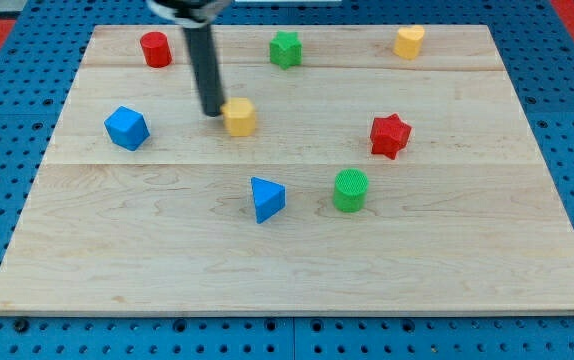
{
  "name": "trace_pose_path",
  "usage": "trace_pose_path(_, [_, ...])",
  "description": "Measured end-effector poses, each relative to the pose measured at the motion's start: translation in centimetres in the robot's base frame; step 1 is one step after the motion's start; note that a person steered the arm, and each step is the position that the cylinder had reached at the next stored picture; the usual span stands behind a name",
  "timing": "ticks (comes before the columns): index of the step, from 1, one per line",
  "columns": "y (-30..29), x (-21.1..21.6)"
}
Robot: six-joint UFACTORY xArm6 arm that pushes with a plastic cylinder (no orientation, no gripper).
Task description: Adjust the yellow hexagon and the red star vertical to each other
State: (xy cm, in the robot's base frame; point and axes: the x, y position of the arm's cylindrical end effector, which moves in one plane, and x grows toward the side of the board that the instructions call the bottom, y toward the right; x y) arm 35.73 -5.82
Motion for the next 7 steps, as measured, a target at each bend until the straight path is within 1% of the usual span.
trace_pose_path(1, [7.9,0.0])
trace_pose_path(2, [4.2,0.0])
trace_pose_path(3, [2.6,0.6])
trace_pose_path(4, [5.9,4.0])
trace_pose_path(5, [8.3,4.9])
trace_pose_path(6, [12.9,2.7])
trace_pose_path(7, [16.3,1.5])
